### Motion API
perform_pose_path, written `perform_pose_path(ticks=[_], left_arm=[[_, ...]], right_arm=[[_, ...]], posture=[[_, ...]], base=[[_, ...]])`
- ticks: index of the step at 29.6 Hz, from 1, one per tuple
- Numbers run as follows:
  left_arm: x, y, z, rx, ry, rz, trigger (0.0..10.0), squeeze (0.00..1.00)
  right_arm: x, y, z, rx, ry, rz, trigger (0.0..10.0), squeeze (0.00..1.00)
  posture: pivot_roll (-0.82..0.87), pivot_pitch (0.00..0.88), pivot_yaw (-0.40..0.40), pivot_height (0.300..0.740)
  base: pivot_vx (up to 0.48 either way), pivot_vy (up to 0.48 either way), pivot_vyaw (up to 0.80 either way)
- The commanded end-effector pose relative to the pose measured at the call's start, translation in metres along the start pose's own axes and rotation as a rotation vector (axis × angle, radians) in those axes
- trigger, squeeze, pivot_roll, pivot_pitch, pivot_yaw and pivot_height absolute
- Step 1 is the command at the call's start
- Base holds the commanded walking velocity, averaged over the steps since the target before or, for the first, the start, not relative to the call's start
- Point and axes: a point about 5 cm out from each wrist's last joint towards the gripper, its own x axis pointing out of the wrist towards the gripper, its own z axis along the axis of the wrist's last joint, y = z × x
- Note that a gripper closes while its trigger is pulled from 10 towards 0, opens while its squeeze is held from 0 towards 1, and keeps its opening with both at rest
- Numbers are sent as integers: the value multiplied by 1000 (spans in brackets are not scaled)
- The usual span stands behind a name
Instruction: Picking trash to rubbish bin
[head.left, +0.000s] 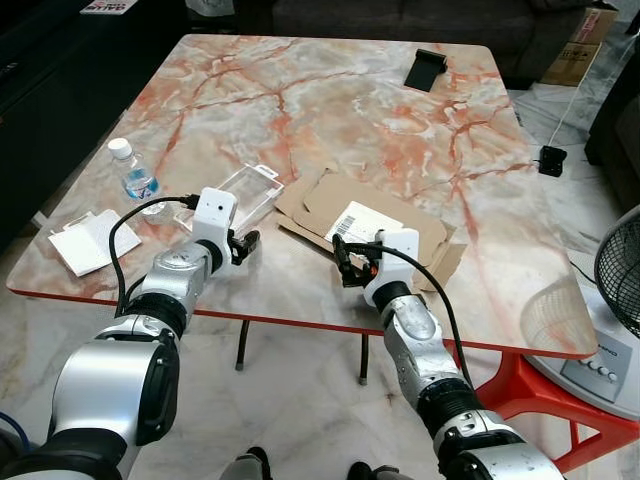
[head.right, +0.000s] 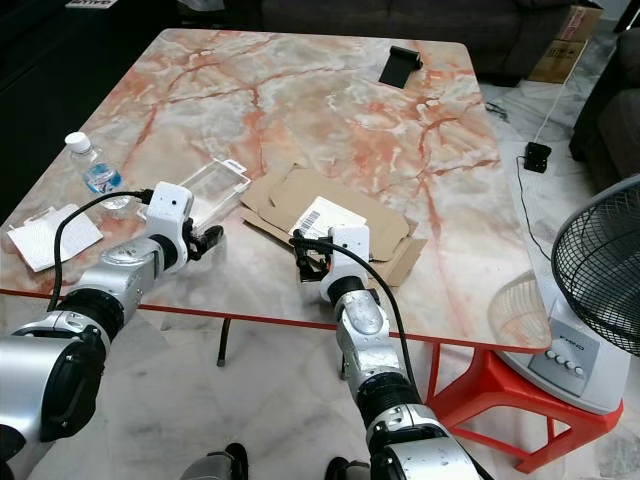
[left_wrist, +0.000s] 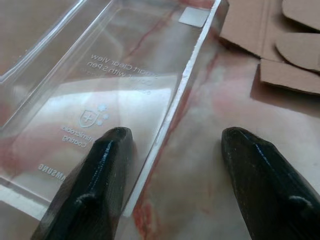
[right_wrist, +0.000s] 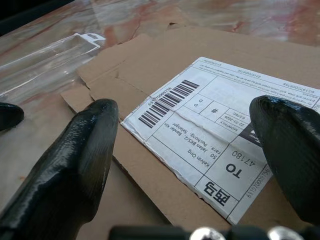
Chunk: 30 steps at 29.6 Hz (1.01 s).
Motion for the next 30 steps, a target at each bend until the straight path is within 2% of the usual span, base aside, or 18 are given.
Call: perform_pose_path(ticks=[1,2,15,23,29,30], left_arm=[[-1,-1,-11,0,57,3,7216,0],[-1,-2,-12,7,62,1,0,0],[0,-8,-18,-11,75,-14,0,0],[-4,-7,-35,-61,93,-1,0,0],[-5,-9,-43,-54,105,3,0,0],[-6,-11,-49,-19,97,21,0,0]], right_arm=[[-1,1,-2,0,9,1,10000,0],[-1,1,-2,0,10,2,10000,0],[-1,0,-2,-4,11,2,10000,0],[0,2,-1,-3,9,3,10000,0],[1,2,-1,-2,8,4,10000,0],[2,3,0,0,6,5,10000,0]], posture=[[72,179,-5,740],[71,178,-5,740],[65,160,0,740],[68,136,8,740],[67,132,10,740],[70,121,14,740]], base=[[0,0,0],[0,0,0],[0,0,0],[0,0,0],[0,0,0],[0,0,0]])
